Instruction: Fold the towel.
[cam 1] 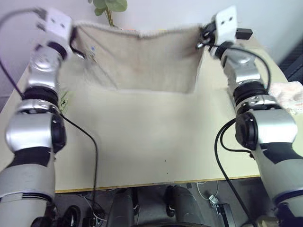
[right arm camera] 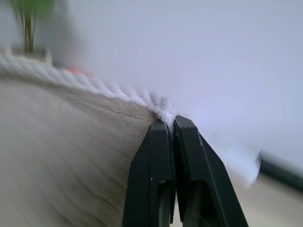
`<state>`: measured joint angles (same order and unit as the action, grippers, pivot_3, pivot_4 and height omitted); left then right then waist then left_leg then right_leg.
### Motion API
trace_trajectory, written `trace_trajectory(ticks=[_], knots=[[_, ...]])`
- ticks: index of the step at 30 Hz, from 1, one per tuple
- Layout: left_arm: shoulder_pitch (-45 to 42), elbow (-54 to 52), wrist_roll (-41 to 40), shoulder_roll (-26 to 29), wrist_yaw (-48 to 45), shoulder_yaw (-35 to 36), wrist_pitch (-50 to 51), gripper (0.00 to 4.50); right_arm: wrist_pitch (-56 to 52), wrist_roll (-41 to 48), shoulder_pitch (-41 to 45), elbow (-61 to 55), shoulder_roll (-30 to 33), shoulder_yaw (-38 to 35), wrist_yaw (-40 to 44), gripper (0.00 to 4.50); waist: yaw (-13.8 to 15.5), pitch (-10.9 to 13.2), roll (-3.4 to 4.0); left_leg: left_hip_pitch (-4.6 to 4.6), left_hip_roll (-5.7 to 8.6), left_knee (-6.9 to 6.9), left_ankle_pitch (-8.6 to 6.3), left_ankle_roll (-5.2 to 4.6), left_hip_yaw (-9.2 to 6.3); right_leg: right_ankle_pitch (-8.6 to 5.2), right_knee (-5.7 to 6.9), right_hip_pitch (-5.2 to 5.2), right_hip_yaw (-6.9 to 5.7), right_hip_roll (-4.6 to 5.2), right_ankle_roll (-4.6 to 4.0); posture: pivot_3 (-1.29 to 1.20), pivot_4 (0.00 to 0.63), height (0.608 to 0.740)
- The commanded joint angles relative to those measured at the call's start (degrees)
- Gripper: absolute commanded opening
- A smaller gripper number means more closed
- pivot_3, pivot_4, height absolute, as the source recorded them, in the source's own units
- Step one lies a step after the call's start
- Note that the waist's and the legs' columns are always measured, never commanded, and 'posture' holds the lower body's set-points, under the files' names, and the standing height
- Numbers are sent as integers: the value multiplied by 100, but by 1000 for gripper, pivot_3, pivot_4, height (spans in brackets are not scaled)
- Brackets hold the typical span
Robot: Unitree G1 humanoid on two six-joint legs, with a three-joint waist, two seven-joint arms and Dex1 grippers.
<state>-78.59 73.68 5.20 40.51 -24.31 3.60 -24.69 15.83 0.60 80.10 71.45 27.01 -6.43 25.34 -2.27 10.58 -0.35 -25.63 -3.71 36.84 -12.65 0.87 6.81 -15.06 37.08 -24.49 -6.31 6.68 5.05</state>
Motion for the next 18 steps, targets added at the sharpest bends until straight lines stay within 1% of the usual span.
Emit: trace_trajectory(ticks=[1,4,6,10,13,15,18], knots=[[373,-155,-252,117,-937,166,-554,0,362,338,-497,-516,80,-162,952,55,2,-1,0,12,0,1,-1,-2,6,0,1,11,0,3,0,0,150,740],[1152,-460,-559,185,-2092,250,-995,0,128,638,-1578,-1547,84,-51,2033,55,-11,-1,0,31,-4,30,-4,-8,8,1,13,33,1,5,-1,0,150,740],[1690,-687,-797,188,-2811,314,-1091,0,-131,785,-2298,-2350,97,48,2443,55,-16,0,2,32,-8,40,0,-10,8,11,25,31,1,5,-9,0,150,740],[2741,-1153,-1104,314,-3767,355,-1196,0,-427,773,-3539,-3594,361,284,2978,55,-15,2,3,22,-11,41,9,-10,7,17,40,11,3,5,-15,0,150,740],[3292,-1583,-1368,472,-4392,410,-977,0,-1038,1028,-4013,-4126,740,249,3479,55,-12,2,3,20,-11,43,9,-9,8,17,41,8,4,5,-15,0,150,740],[3615,-1756,-1346,706,-4590,388,-1086,0,-1378,1184,-4197,-4438,1059,186,3767,55,-11,2,3,21,-11,44,9,-10,7,17,42,8,4,5,-15,0,150,740],[3905,-1964,-1420,923,-4910,373,-977,0,-1777,1426,-4459,-4879,1353,124,4051,55,-4,1,2,25,-13,43,1,-22,3,17,42,10,4,5,-16,0,150,740]])
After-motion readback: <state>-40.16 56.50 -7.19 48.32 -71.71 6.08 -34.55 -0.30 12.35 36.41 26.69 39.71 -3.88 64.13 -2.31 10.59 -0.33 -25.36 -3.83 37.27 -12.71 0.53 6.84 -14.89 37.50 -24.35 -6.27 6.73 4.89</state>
